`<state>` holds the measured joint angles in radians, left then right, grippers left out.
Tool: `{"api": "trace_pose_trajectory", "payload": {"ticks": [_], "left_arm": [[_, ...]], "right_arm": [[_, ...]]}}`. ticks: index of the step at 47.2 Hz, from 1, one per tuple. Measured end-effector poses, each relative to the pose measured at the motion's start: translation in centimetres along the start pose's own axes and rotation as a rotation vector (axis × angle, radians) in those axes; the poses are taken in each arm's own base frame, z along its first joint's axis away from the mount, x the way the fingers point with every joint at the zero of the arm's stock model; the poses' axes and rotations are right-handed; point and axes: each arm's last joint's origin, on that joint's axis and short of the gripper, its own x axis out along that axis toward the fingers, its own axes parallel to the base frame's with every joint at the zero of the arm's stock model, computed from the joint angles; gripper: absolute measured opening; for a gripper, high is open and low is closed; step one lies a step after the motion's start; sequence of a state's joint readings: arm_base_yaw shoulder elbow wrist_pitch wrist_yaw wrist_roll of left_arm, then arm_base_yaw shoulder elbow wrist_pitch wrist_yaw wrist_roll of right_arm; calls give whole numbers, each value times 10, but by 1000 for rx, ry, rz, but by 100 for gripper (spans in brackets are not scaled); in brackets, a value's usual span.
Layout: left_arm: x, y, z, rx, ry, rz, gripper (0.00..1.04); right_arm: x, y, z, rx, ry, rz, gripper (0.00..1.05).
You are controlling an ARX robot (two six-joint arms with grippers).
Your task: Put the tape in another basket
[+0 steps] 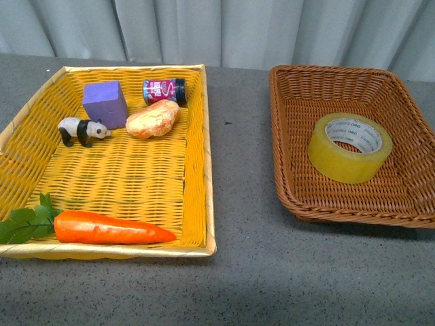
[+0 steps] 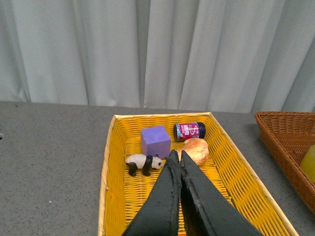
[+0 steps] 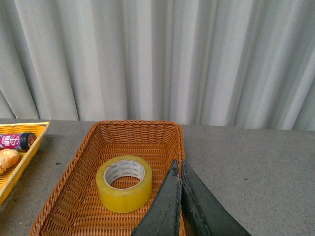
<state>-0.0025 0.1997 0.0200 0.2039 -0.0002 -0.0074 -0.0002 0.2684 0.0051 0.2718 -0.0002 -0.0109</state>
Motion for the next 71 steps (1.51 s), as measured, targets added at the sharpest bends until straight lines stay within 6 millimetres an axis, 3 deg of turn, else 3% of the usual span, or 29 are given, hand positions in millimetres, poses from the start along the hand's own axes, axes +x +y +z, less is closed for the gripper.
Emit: {"api": "trace_pose_trajectory", "payload": {"ticks": [12, 29, 38, 53, 71], "left_arm": [[-12, 0, -3, 0, 11, 0, 4], [-13, 0, -3, 0, 7, 0, 4], [-13, 0, -3, 0, 7, 0, 45], [-13, 0, -3, 0, 7, 0, 100], [-13, 0, -3, 2, 7, 0, 98]], "right_arm": [[-5, 0, 0, 0, 1, 0, 1], [-17, 0, -3, 0, 5, 0, 1], [-17, 0, -3, 0, 5, 0, 40], [-17, 0, -3, 0, 5, 0, 95], [-17, 0, -3, 1, 5, 0, 96]]}}
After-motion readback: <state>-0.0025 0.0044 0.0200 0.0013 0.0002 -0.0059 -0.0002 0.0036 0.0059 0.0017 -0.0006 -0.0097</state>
